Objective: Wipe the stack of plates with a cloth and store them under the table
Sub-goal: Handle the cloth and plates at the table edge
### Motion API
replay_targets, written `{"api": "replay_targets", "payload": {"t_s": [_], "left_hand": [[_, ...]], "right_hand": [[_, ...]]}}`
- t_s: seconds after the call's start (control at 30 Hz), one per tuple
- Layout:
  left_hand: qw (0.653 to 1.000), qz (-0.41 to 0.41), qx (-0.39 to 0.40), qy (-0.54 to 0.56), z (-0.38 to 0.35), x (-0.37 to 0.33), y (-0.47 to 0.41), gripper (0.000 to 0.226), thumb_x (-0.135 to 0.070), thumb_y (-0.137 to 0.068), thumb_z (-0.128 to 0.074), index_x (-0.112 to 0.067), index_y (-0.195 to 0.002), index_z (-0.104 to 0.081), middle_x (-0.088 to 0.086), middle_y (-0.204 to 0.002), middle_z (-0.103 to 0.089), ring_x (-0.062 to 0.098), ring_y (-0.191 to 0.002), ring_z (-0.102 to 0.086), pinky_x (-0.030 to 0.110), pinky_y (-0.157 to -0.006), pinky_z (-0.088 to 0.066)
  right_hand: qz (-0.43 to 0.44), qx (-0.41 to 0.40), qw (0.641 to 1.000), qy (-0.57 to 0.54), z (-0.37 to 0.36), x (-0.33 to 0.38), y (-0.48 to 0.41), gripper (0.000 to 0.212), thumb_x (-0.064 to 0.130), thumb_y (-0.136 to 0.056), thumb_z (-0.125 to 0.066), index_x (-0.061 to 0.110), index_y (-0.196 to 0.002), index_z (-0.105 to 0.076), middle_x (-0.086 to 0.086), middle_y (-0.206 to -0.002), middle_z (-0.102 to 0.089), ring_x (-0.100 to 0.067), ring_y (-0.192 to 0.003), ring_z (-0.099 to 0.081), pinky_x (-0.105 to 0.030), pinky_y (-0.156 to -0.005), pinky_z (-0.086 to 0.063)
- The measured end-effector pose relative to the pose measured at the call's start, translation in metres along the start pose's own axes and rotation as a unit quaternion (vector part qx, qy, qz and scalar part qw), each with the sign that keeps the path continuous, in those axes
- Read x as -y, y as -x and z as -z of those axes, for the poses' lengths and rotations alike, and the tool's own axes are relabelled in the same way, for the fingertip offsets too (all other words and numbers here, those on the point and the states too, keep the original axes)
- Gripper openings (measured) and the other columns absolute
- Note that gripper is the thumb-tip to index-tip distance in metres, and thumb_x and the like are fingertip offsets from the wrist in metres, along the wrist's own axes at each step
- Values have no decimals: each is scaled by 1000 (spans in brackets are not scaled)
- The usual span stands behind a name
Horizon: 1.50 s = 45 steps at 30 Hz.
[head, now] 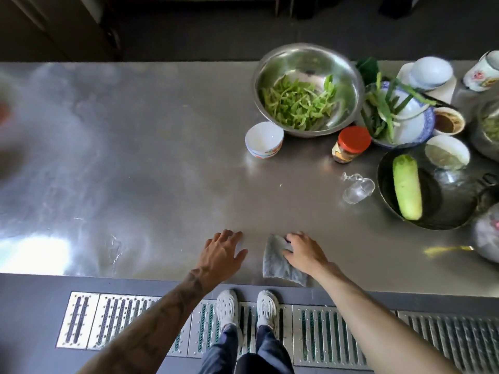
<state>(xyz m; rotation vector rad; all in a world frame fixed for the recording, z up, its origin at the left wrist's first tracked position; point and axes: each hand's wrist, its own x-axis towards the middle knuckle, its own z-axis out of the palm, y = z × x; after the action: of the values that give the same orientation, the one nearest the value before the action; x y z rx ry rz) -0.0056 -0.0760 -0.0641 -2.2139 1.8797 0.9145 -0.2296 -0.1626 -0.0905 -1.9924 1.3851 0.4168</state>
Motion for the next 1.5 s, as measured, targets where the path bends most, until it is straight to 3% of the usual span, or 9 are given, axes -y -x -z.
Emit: {"api": "replay_targets", "payload": {"t_s": [0.13, 0.23, 0.43, 0.6, 0.73, 0.93, 1.2, 1.37, 1.5], "left_hand": [[1000, 15, -14, 10, 11, 17, 7, 55, -48, -104, -50, -23, -153, -44, 3, -151, -49, 25, -133, -49, 34, -107, -38], [999, 30, -37, 15, 27, 38, 16, 55, -47, -104, -49, -22, -153, -43, 3, -151, -49, 24, -134, -48, 34, -107, -38], [993, 66, -92, 34, 58, 110, 45, 56, -49, -103, -50, -24, -153, -43, 1, -152, -49, 25, -134, -48, 34, -107, -38], [987, 89, -125, 52, 82, 204, 87, 56, -48, -102, -52, -23, -152, -45, 3, -149, -51, 27, -132, -50, 36, -105, -39], [982, 106, -145, 63, 100, 288, 130, 55, -47, -102, -53, -21, -151, -47, 5, -147, -53, 29, -131, -51, 38, -103, -40], [975, 129, -173, 60, 124, 399, 189, 54, -49, -103, -50, -21, -149, -46, 4, -146, -52, 27, -129, -51, 36, -102, -40], [966, 167, -185, 68, 157, 529, 217, 55, -50, -102, -51, -22, -150, -48, 5, -145, -53, 29, -128, -52, 37, -104, -41], [967, 177, -177, 55, 187, 610, 203, 57, -52, -103, -49, -23, -152, -44, 4, -148, -51, 27, -132, -49, 35, -104, -38], [970, 170, -163, 53, 216, 667, 184, 58, -52, -103, -49, -22, -152, -44, 5, -146, -52, 28, -128, -51, 37, -103, -41]], "right_hand": [[49, 22, 998, -43, 19, 23, -5, 17, 31, -97, -62, 16, -98, -53, 0, -94, -56, -27, -90, -57, -32, -68, -35], [77, 26, 995, -52, 37, 54, -12, 20, 32, -96, -62, 19, -93, -47, 3, -87, -55, -26, -84, -52, -33, -66, -33], [100, -22, 988, -119, 52, 152, -25, 14, 26, -95, -65, 21, -92, -52, 8, -86, -60, -24, -88, -57, -32, -69, -38], [94, -31, 978, -182, 33, 255, -28, 10, 23, -95, -65, 17, -93, -58, -1, -90, -65, -19, -83, -57, -29, -69, -41], [64, -51, 960, -269, 8, 340, -25, 10, 24, -96, -65, 20, -89, -60, 2, -88, -66, -17, -81, -60, -26, -64, -44], [53, -41, 929, -365, -33, 460, -37, 10, 23, -96, -68, 16, -104, -67, -7, -105, -73, -26, -97, -70, -33, -72, -54], [61, -30, 915, -398, -74, 595, -88, 7, 25, -94, -71, 18, -97, -68, -6, -97, -77, -30, -94, -73, -39, -74, -57], [56, -16, 903, -426, -90, 667, -139, 11, 25, -94, -71, 15, -96, -67, -14, -96, -76, -20, -73, -72, -36, -58, -55], [34, -8, 892, -452, -104, 718, -170, 11, 24, -94, -71, 14, -96, -66, -15, -94, -75, -19, -68, -72, -34, -53, -53]]}}
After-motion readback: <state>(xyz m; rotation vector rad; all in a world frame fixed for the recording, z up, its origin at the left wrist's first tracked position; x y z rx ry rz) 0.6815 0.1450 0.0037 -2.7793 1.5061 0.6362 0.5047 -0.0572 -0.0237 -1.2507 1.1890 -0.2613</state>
